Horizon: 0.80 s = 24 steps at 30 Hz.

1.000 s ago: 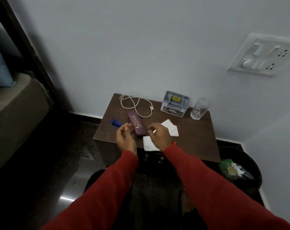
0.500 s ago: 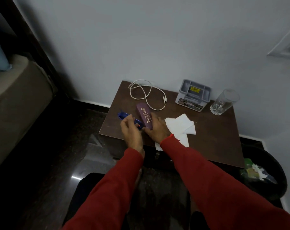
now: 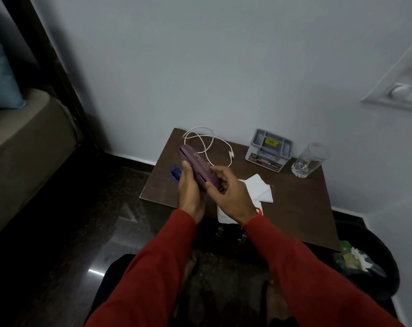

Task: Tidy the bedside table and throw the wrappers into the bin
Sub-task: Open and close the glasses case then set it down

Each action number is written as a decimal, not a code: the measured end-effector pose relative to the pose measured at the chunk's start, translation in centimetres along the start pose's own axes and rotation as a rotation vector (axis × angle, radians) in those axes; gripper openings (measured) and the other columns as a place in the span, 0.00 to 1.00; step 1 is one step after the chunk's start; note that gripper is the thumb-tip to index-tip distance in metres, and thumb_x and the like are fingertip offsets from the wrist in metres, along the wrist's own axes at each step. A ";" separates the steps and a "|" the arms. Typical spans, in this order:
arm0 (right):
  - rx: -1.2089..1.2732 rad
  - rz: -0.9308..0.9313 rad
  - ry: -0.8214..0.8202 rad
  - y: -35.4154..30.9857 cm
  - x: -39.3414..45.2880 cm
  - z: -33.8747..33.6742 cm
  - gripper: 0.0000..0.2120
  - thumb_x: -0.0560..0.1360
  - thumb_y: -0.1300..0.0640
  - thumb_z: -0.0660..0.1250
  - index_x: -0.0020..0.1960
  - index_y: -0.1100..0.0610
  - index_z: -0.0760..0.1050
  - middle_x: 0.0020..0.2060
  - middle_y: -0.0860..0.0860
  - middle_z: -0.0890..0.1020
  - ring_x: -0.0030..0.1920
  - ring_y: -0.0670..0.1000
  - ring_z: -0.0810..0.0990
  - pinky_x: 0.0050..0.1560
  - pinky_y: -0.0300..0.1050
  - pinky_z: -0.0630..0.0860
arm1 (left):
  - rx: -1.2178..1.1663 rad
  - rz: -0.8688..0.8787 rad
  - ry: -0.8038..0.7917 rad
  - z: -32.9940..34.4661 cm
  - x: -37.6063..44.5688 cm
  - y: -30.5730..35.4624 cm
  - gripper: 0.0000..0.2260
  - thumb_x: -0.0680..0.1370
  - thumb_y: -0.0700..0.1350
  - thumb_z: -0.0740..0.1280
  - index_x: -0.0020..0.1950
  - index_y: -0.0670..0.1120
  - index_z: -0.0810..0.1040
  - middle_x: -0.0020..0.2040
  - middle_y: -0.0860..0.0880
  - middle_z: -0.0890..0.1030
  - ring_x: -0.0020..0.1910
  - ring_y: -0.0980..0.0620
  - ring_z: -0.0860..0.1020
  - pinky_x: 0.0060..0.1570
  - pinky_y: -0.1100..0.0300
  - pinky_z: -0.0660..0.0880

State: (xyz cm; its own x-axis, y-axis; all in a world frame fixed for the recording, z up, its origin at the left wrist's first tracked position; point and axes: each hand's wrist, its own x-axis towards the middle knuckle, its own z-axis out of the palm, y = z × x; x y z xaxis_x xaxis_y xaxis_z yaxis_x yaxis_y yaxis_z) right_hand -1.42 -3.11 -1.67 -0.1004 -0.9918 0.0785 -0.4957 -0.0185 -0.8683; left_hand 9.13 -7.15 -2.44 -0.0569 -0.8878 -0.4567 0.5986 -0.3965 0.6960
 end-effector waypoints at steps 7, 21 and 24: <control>0.006 0.048 0.205 0.0 0.3 -0.3 0.14 0.79 0.60 0.60 0.36 0.49 0.71 0.27 0.44 0.72 0.30 0.42 0.70 0.33 0.39 0.66 | -0.050 -0.020 0.131 0.1 -0.1 0.5 0.25 0.85 0.59 0.53 0.70 0.43 0.77 0.58 0.41 0.85 0.56 0.41 0.84 0.53 0.49 0.82; -0.119 0.267 0.006 2.0 5.2 6.8 0.21 0.81 0.41 0.56 0.54 0.56 0.80 0.54 0.58 0.81 0.57 0.57 0.78 0.59 0.48 0.70 | -0.071 0.240 0.613 -3.5 2.2 4.7 0.27 0.85 0.62 0.51 0.75 0.46 0.72 0.69 0.44 0.78 0.65 0.44 0.78 0.68 0.48 0.75; -0.365 0.177 -0.061 3.2 5.3 8.0 0.22 0.77 0.46 0.66 0.67 0.57 0.72 0.63 0.60 0.73 0.64 0.60 0.71 0.65 0.50 0.65 | -0.084 0.268 0.650 -3.9 2.5 5.1 0.26 0.85 0.61 0.51 0.76 0.47 0.70 0.68 0.46 0.78 0.64 0.46 0.78 0.65 0.52 0.76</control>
State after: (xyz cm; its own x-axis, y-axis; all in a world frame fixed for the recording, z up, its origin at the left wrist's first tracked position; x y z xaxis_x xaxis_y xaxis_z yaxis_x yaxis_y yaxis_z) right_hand 3.37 -9.41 -7.98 -0.1654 -0.9816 -0.0951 -0.7502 0.1878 -0.6340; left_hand 15.11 -10.53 -2.19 0.5738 -0.6226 -0.5321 0.5864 -0.1411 0.7976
